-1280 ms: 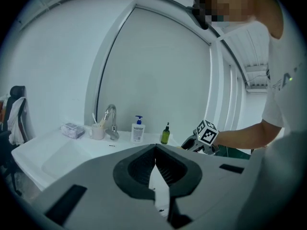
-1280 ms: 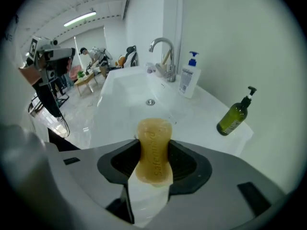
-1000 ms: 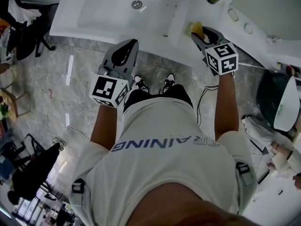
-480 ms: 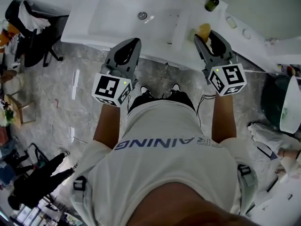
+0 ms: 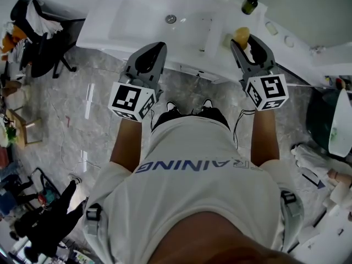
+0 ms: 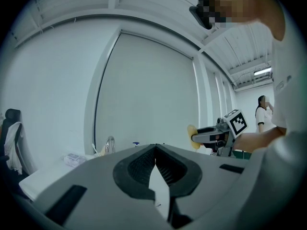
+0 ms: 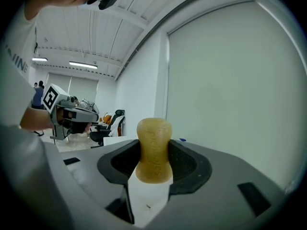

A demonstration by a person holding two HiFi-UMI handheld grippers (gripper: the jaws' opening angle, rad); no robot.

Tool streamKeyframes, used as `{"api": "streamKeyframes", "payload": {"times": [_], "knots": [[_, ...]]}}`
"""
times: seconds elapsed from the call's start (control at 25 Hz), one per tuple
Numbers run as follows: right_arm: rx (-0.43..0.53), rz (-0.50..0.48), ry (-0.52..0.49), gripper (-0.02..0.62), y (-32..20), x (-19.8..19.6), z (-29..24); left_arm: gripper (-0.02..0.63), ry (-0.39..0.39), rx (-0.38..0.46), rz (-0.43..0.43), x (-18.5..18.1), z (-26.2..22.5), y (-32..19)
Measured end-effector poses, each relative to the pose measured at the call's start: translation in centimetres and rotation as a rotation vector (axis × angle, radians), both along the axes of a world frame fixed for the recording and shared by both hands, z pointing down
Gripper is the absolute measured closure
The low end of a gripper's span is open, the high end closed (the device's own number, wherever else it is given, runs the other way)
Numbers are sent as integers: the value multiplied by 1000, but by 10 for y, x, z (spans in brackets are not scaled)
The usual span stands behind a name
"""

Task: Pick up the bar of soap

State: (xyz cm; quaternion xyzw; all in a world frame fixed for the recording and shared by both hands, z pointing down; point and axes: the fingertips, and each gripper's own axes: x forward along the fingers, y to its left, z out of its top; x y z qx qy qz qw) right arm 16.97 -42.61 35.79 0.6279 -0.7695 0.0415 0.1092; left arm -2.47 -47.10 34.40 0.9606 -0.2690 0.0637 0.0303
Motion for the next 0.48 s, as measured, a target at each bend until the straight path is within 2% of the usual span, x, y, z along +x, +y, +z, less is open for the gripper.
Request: {"api": "streamKeyframes", "payload": {"times": [0.48], "knots": [[-13, 14, -19, 405, 8, 6, 5, 606, -6, -15, 6, 0, 4, 6]]}}
